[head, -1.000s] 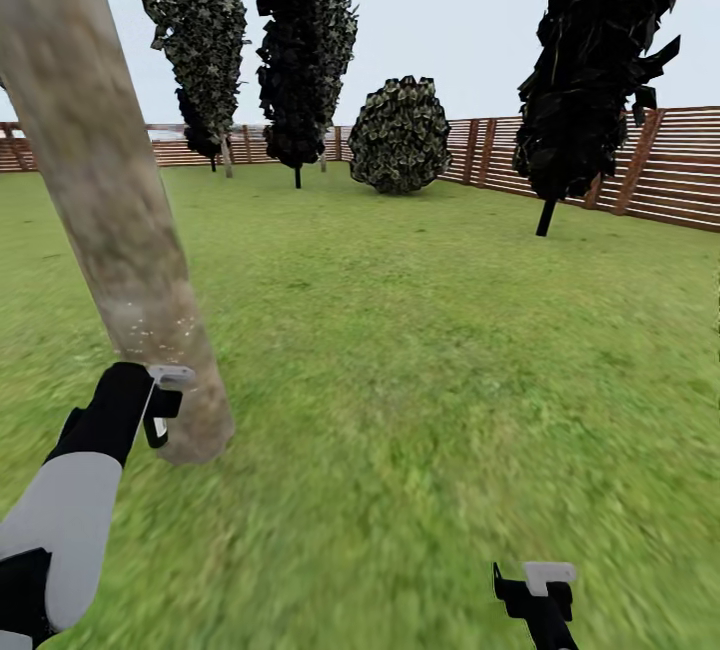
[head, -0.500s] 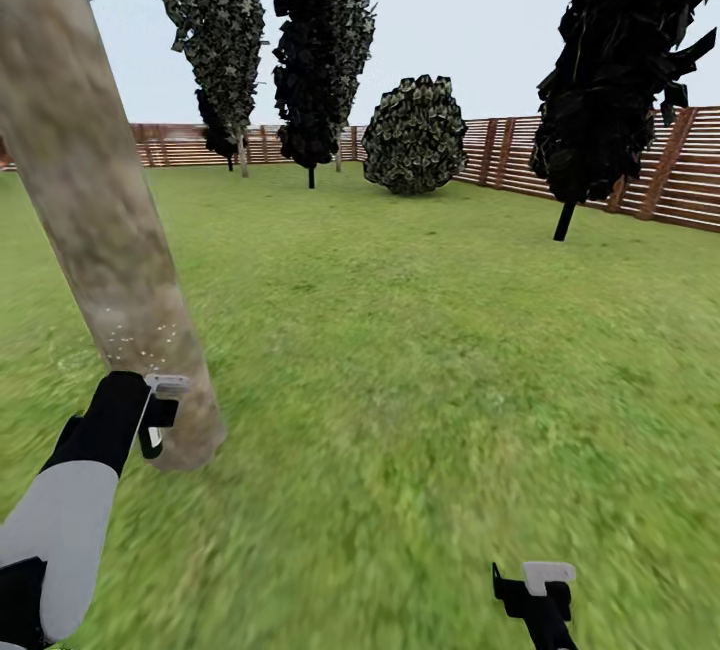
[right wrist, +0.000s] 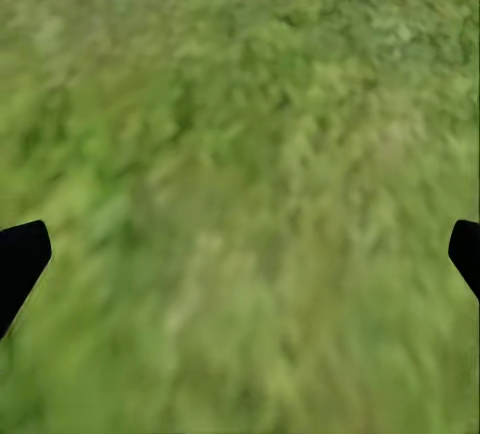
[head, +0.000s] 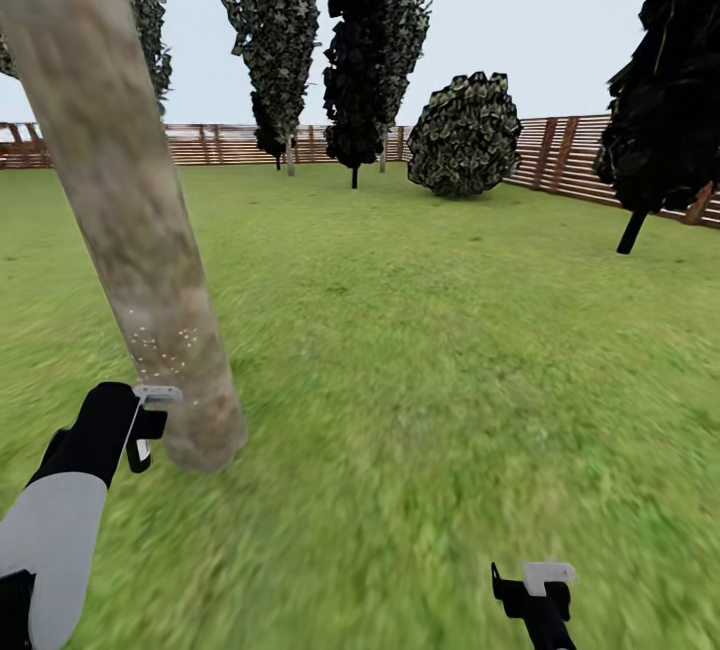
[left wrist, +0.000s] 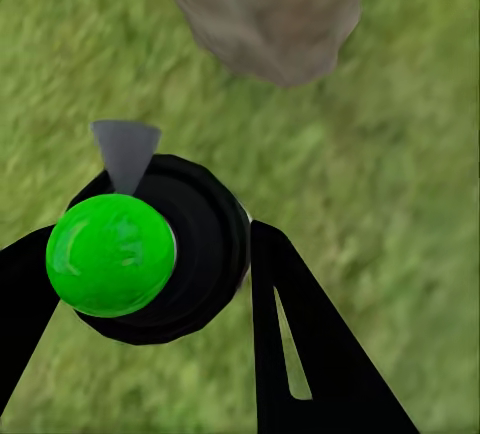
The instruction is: In the garden, pick up the pesticide atomizer on the floor and spray pesticide onto both trees until each tree trunk is fully covered.
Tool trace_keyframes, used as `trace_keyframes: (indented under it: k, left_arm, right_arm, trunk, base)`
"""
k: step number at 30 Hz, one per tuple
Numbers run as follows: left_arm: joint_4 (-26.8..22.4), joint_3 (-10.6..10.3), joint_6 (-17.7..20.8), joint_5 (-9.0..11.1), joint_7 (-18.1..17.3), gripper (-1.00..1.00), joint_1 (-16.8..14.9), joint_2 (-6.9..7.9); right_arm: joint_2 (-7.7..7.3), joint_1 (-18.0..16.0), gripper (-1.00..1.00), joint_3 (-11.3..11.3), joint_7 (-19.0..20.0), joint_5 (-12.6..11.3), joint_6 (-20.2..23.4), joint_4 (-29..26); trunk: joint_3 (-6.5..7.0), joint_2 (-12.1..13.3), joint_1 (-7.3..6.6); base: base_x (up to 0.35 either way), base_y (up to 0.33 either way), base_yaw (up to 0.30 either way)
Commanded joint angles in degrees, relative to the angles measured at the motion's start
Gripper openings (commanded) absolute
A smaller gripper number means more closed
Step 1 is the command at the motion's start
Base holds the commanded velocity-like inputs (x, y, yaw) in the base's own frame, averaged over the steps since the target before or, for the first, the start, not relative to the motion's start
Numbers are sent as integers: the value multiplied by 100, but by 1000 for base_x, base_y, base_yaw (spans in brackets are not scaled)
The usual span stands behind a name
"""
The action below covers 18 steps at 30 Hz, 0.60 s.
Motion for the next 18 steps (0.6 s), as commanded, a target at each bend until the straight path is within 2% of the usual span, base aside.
trace_keyframes:
  k: [1, 7, 15, 18]
  left_arm:
    - [-5, 13, 12, -61, -58, -100, -4, -4]
    - [-5, 6, 12, -63, -58, -100, -3, -28]
    - [-14, 12, 15, -73, -49, -100, -3, -22]
    - [-14, 26, 19, -81, -49, -100, -3, 3]
  right_arm:
    - [0, -3, 100, -38, -22, 61, -16, 6]
    - [1, -3, 100, -38, -22, 61, -16, 6]
    - [1, -3, 100, -38, -22, 61, -16, 6]
    - [3, -3, 100, -38, -22, 61, -16, 6]
  trunk:
    - [-6, -2, 2]
    - [-6, -2, 2]
    - [-6, -2, 2]
    - [-6, -2, 2]
  base:
    - [291, -129, 276]
    - [215, -190, 79]
    - [8, -271, 2]
    - [14, -274, 137]
